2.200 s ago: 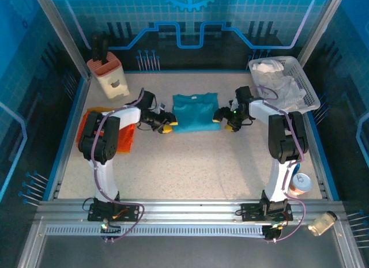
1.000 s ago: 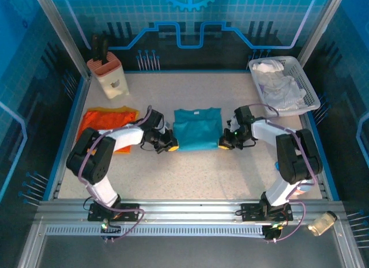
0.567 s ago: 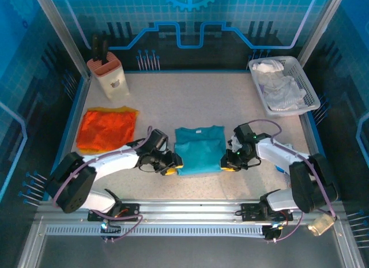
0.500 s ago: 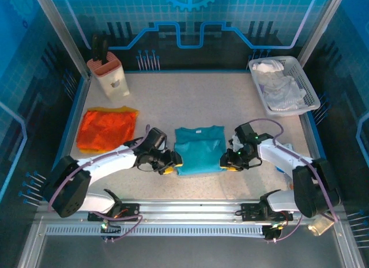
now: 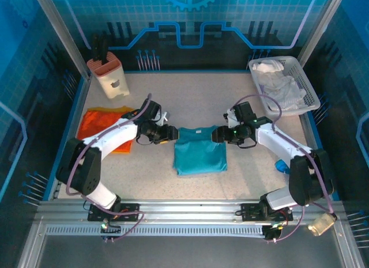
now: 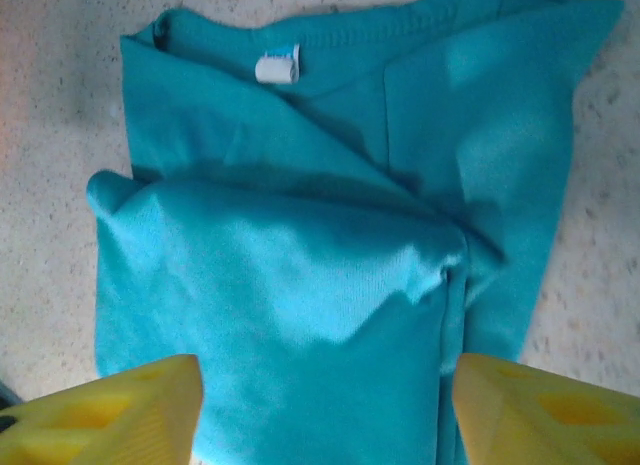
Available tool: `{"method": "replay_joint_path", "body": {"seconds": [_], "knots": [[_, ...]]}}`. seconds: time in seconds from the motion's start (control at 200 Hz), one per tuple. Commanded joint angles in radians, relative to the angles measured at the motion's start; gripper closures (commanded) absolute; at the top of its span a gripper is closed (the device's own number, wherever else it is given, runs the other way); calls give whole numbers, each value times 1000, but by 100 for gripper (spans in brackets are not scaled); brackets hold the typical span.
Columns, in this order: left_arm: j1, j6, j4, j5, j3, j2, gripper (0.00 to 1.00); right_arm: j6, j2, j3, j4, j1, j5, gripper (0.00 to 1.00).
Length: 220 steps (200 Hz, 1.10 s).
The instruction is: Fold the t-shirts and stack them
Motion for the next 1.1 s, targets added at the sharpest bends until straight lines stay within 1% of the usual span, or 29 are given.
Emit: {"method": "replay_joint_path", "body": {"seconds": [0.0,0.095,0.31,0.405,0.5,0.58,0.665,0.82,0.946,1.096], "knots": [[3,135,24,31,29,46,47,-42,58,4,114,-12,-23,36],[4,148,86,36,11,72,48,-44,95,-3,166,-11,-33,39],[0,149,204,72,-25,126,49,-49,151,-12,209,-11,19,42],[-4,151,205,68,-19,149,53,-51,165,-9,204,-11,57,44],[-13,159,195,57,-14,166,54,-51,172,-10,200,-9,59,45],[-25,175,176,23,-12,173,55,-51,177,-20,200,-10,70,45],[-30,187,182,13,-23,177,54,-51,184,-30,201,-10,78,46],[-31,207,191,5,-35,180,54,-37,196,-42,213,-10,56,52],[-32,216,199,17,-37,189,56,-26,194,-47,237,-7,37,56],[-48,214,217,25,-36,206,60,-15,204,-47,236,-3,33,66]]}}
